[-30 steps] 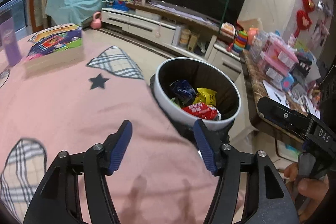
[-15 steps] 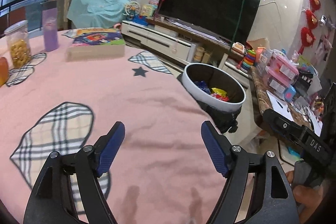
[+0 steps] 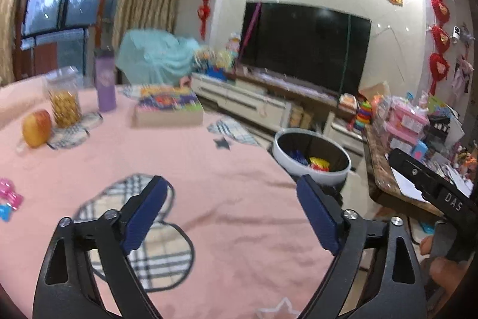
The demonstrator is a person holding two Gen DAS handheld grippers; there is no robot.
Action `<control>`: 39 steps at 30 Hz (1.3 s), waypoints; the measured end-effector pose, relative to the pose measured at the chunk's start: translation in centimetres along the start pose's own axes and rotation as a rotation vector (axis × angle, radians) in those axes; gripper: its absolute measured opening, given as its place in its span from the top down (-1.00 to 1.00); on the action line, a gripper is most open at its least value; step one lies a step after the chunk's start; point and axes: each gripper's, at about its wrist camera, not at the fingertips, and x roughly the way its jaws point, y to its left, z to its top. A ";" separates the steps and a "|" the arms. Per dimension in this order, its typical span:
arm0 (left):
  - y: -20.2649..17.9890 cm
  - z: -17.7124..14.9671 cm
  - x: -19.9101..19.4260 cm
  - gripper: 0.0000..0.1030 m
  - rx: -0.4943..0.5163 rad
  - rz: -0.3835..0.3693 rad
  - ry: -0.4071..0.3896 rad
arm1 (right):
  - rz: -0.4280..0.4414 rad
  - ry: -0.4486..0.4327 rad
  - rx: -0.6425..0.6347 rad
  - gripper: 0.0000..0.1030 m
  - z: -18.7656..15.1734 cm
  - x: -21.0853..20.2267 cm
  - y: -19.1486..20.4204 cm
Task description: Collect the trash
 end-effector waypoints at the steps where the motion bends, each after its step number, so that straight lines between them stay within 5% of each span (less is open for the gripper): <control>1: 0.1 -0.1 -0.4 -0.96 0.002 0.018 -0.023 | -0.009 -0.025 -0.012 -1.00 0.0 -0.4 0.3; 5: 0.6 -0.7 -1.1 -1.00 0.010 0.129 -0.088 | -0.069 -0.098 -0.077 -1.00 -0.8 -1.2 1.8; 14: 2.0 -2.1 -0.6 -1.00 0.018 0.194 -0.074 | -0.113 -0.099 -0.106 -1.00 -3.0 -0.3 2.8; 39: 1.8 -2.8 -0.9 -1.00 0.034 0.225 -0.070 | -0.103 -0.101 -0.073 -1.00 -3.8 0.0 2.6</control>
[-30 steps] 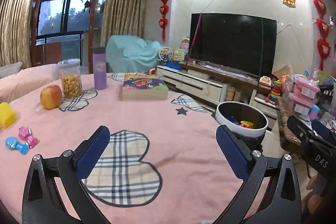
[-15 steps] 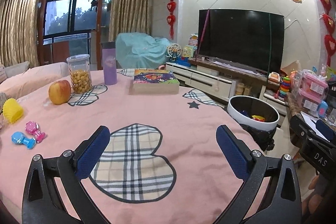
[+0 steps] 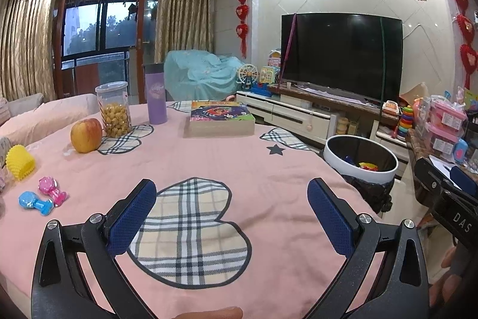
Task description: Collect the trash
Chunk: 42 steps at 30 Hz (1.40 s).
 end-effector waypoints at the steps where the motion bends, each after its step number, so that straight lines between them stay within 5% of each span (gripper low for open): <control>1: 0.0 0.0 0.0 -1.00 0.001 -0.002 0.002 | 0.002 0.001 0.001 -1.00 0.0 0.1 0.0; 42: -0.2 -0.3 0.2 -1.00 0.018 -0.007 0.007 | 0.038 0.023 0.014 -1.00 -0.6 0.2 0.2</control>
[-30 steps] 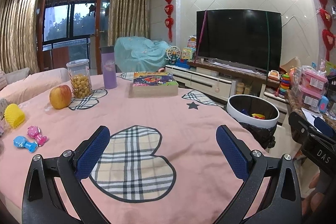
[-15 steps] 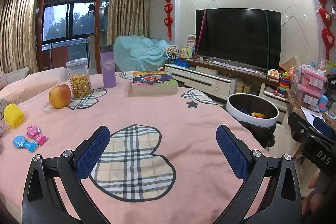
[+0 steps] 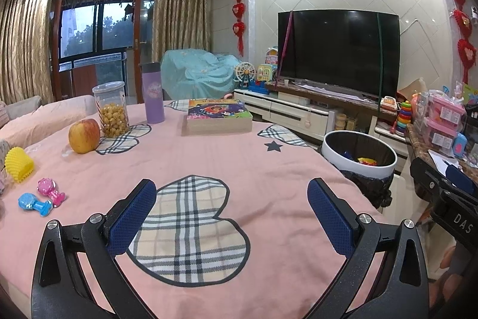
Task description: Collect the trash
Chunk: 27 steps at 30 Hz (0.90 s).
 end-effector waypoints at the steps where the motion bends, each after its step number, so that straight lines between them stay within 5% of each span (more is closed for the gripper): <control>1: 0.0 0.0 0.0 -1.00 0.001 -0.001 0.000 | 0.001 0.000 0.000 -1.00 0.0 0.0 0.0; 27: -0.2 -0.2 0.5 -1.00 0.011 -0.002 0.015 | 0.021 0.021 0.015 -1.00 0.0 0.4 -0.3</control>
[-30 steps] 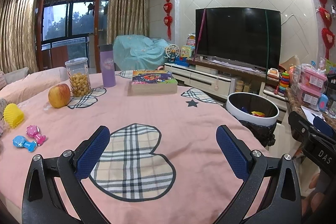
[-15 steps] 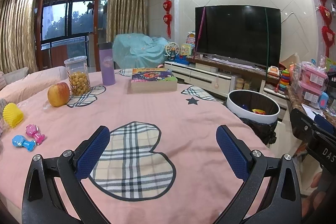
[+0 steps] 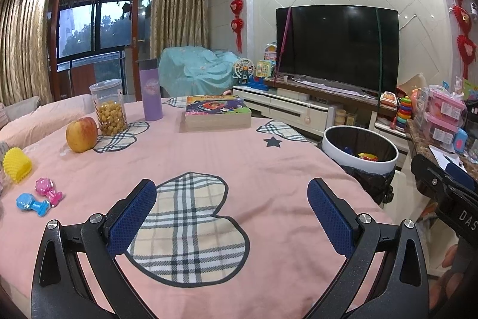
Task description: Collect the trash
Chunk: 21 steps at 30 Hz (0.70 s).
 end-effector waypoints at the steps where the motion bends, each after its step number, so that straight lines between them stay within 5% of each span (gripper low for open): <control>1: 0.0 0.0 0.0 -1.00 0.000 0.000 0.000 | 0.001 0.001 0.000 -1.00 0.0 0.1 0.0; 21: -0.1 0.0 0.1 -1.00 0.004 -0.005 0.007 | 0.011 0.021 0.005 -1.00 -0.1 0.4 0.0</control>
